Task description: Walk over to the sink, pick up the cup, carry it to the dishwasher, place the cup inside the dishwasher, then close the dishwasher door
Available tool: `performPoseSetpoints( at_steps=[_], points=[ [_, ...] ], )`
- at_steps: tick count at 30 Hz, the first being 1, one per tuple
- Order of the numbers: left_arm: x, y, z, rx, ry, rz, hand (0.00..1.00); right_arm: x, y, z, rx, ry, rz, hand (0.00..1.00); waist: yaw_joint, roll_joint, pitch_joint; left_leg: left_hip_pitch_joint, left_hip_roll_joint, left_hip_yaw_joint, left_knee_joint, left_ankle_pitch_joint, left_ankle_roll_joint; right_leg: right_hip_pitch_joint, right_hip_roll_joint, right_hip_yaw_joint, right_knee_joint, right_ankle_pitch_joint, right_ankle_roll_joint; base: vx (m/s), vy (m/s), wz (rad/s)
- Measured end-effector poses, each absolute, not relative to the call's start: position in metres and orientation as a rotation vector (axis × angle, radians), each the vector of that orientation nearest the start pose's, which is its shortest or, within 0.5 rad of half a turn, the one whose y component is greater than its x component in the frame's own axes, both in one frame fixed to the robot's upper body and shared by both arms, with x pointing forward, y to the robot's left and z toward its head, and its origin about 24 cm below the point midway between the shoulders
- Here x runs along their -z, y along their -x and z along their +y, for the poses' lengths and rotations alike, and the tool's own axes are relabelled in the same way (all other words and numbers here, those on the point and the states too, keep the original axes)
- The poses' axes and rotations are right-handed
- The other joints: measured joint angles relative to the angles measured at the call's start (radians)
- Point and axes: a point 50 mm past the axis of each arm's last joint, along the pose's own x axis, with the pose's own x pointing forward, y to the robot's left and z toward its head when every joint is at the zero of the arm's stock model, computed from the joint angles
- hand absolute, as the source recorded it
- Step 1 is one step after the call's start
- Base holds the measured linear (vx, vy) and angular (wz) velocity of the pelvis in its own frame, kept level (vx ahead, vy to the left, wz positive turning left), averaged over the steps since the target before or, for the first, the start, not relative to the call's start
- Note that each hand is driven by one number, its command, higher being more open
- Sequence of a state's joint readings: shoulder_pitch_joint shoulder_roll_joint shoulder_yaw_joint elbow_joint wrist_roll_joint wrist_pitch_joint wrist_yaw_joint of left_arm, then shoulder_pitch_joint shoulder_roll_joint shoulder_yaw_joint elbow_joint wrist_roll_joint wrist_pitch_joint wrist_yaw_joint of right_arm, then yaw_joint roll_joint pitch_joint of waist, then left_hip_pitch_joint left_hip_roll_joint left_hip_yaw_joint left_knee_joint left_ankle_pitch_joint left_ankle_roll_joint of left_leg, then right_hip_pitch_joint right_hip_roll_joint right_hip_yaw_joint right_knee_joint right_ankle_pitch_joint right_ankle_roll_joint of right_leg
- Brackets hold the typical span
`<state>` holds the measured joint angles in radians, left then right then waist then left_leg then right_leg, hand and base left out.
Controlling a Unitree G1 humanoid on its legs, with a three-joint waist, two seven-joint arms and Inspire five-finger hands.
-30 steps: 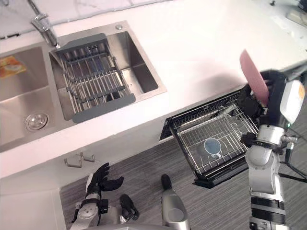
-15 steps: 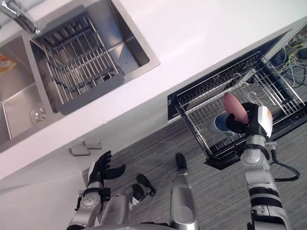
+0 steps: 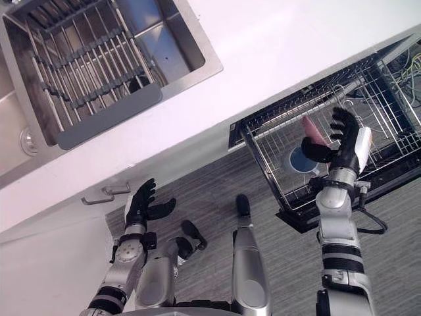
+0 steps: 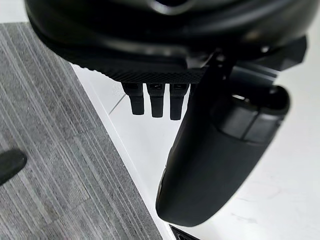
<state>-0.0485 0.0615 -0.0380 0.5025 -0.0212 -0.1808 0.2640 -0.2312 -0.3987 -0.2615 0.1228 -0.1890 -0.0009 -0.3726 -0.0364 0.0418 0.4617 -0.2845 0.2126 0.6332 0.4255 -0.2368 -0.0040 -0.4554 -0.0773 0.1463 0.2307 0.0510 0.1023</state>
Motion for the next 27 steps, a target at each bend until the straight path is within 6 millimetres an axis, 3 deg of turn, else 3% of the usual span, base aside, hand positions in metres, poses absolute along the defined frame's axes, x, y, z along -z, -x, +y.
performPoseSetpoints(
  at_steps=[6, 10, 12, 16, 18, 19, 20, 22, 25, 27],
  points=[
    [0.035, -0.244, 0.172, -0.246, -0.081, 0.241, 0.9, -0.147, -0.227, -0.29, 0.763, 0.466, -0.402, 0.9, 0.002, -0.021, -0.002, 0.013, 0.027, -0.016, 0.045, -0.014, -0.016, 0.021, 0.012, -0.025, 0.033, -0.016, -0.002, 0.01, -0.036, 0.04],
    [0.039, -0.24, 0.176, -0.264, -0.08, 0.265, 0.9, -0.133, -0.193, -0.292, 0.844, 0.436, -0.369, 0.9, -0.005, -0.052, -0.017, 0.061, 0.049, -0.014, 0.07, -0.041, -0.015, 0.061, 0.026, -0.028, 0.067, -0.051, -0.013, -0.02, -0.041, -0.04],
    [0.044, -0.233, 0.178, -0.274, -0.084, 0.292, 0.9, -0.109, -0.164, -0.295, 0.911, 0.411, -0.27, 0.9, -0.013, -0.077, -0.039, 0.079, 0.054, -0.006, 0.077, -0.054, -0.012, 0.069, 0.028, -0.032, 0.085, -0.069, -0.016, 0.01, -0.025, -0.07],
    [0.053, -0.222, 0.179, -0.278, -0.09, 0.338, 0.9, -0.072, -0.131, -0.295, 1.006, 0.252, -0.108, 0.9, -0.036, -0.09, -0.051, 0.106, 0.07, 0.008, 0.103, -0.068, -0.024, 0.083, 0.033, -0.035, 0.106, -0.075, -0.02, 0.04, -0.001, -0.14],
    [0.056, -0.219, 0.179, -0.279, -0.09, 0.355, 0.9, -0.042, -0.121, -0.294, 1.035, 0.126, -0.002, 0.9, -0.04, -0.092, -0.057, 0.125, 0.074, 0.024, 0.109, -0.076, -0.031, 0.085, 0.036, -0.029, 0.121, -0.082, -0.021, 0.04, -0.004, -0.22],
    [0.057, -0.217, 0.178, -0.276, -0.087, 0.36, 0.9, -0.016, -0.116, -0.294, 1.052, 0.027, 0.095, 0.9, -0.042, -0.091, -0.065, 0.136, 0.073, 0.035, 0.11, -0.08, -0.031, 0.083, 0.037, -0.022, 0.136, -0.09, -0.023, 0.02, -0.01, -0.17],
    [0.057, -0.217, 0.178, -0.274, -0.086, 0.361, 0.9, -0.01, -0.115, -0.294, 1.055, 0.008, 0.117, 0.9, -0.042, -0.091, -0.066, 0.139, 0.073, 0.037, 0.111, -0.08, -0.031, 0.083, 0.037, -0.02, 0.14, -0.092, -0.023, 0.01, -0.015, -0.15],
    [0.057, -0.217, 0.177, -0.261, -0.079, 0.363, 0.9, 0.033, -0.107, -0.29, 1.069, -0.199, 0.274, 0.9, -0.042, -0.079, -0.071, 0.15, 0.068, 0.05, 0.113, -0.087, -0.025, 0.068, 0.036, -0.01, 0.175, -0.119, -0.034, -0.01, -0.026, -0.12],
    [0.06, -0.214, 0.175, -0.254, -0.073, 0.373, 0.9, 0.058, -0.112, -0.28, 1.064, -0.373, 0.35, 0.9, -0.046, -0.06, -0.072, 0.15, 0.065, 0.063, 0.113, -0.093, -0.016, 0.045, 0.035, -0.003, 0.195, -0.12, -0.034, 0.0, -0.028, -0.16],
    [0.06, -0.214, 0.172, -0.249, -0.068, 0.373, 0.9, 0.064, -0.122, -0.274, 1.039, -0.47, 0.352, 0.9, -0.047, -0.049, -0.068, 0.142, 0.063, 0.064, 0.113, -0.094, -0.015, 0.033, 0.034, -0.002, 0.203, -0.12, -0.034, -0.01, -0.018, -0.04]
  ],
)
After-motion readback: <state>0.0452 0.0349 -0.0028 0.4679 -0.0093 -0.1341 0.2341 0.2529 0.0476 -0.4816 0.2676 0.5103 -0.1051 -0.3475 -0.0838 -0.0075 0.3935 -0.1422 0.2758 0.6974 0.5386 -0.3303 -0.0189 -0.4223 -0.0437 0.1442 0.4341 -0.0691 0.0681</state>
